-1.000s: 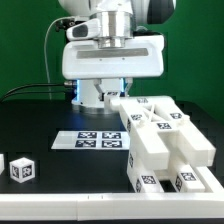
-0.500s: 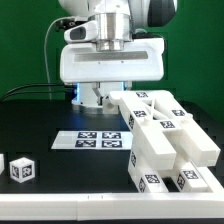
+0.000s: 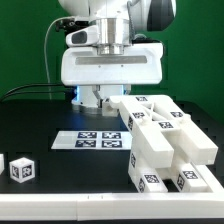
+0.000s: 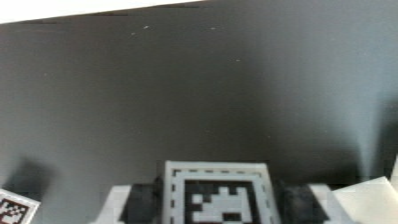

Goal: Assemble chair

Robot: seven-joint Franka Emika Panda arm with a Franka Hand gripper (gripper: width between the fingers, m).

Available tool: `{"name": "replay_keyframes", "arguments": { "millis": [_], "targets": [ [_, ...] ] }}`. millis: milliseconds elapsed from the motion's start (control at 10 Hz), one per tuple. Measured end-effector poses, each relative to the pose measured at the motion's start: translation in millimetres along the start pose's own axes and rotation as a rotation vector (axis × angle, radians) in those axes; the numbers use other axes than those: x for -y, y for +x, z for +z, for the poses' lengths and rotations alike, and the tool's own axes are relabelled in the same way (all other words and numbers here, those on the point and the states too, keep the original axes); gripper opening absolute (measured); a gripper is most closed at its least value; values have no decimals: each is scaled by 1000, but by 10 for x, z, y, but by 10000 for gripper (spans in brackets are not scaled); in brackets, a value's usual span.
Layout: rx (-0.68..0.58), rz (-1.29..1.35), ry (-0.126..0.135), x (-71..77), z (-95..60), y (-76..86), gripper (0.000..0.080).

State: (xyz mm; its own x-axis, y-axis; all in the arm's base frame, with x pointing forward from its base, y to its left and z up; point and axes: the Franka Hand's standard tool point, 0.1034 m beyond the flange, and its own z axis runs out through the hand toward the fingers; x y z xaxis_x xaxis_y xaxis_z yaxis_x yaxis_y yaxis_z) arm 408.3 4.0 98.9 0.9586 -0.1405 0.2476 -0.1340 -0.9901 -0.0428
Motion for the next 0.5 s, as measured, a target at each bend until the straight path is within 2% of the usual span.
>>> {"name": "replay_keyframes", "arguments": {
  "millis": [300, 500],
  "targets": [
    [2, -13, -3, 61, 109, 21, 284],
    [22, -16, -7, 64, 195, -31, 284]
  ]
}}
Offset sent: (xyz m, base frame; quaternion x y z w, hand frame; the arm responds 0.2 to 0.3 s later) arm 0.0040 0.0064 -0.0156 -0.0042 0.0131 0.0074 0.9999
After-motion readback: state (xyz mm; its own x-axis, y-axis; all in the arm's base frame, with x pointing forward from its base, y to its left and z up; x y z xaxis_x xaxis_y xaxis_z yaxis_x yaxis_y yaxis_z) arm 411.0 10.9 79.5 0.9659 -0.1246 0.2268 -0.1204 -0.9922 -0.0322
